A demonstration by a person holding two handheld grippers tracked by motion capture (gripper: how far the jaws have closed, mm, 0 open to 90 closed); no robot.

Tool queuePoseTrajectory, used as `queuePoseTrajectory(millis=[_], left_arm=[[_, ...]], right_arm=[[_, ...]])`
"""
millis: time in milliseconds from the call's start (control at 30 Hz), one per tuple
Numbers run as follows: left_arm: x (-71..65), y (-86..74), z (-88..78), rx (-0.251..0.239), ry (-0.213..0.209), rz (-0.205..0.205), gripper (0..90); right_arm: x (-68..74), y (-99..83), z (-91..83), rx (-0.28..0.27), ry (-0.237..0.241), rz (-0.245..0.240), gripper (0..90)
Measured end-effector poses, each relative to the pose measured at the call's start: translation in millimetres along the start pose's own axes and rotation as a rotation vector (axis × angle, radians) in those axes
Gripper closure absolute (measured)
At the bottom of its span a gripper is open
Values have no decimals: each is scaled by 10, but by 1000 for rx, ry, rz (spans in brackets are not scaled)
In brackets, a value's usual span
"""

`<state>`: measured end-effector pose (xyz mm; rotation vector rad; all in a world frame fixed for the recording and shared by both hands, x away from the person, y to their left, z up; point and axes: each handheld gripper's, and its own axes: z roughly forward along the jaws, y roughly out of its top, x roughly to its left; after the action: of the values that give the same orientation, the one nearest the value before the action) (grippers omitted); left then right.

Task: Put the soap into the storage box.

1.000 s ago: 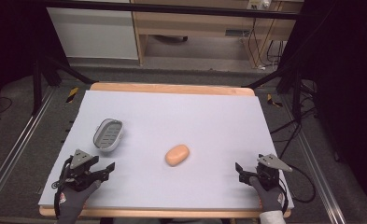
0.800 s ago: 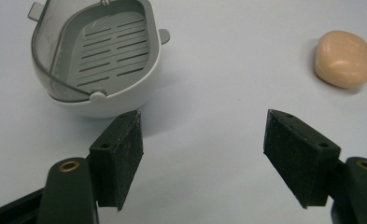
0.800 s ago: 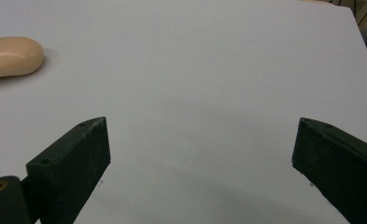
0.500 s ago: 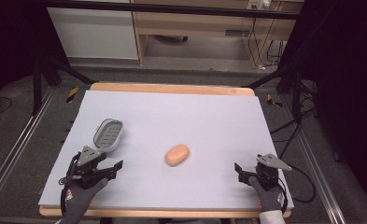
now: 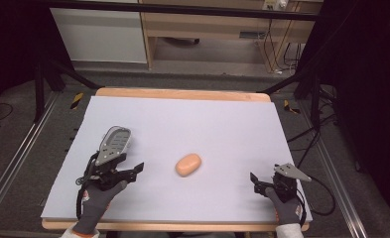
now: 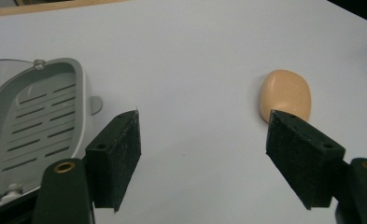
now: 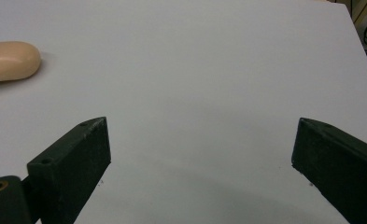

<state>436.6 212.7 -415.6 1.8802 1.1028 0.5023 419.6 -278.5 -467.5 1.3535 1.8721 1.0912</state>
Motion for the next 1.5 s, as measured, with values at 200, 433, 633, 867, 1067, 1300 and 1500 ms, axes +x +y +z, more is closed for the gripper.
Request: queuePoseTrajectory(millis=[200,433,633,867,1067,1300,1500], left_arm=[[-115,114,109,5,-18,20,251],[-240,205,268,12,-40,34,245],[-340,240,411,29,-60,47,237],[-447,265,564,49,-80,48,228],[-523,293,661,62,-87,63,226],[-623,306,833,92,-100,88,224],[-720,312,974,121,-112,109,217]], right_arm=[[5,3,-2,-3,4,-3,48],[10,-2,1,8,16,7,49],[12,-4,2,8,18,7,49],[16,-10,5,12,29,14,49],[17,-11,20,19,32,13,49],[13,-7,25,19,31,12,49],[19,-3,33,22,29,6,49]])
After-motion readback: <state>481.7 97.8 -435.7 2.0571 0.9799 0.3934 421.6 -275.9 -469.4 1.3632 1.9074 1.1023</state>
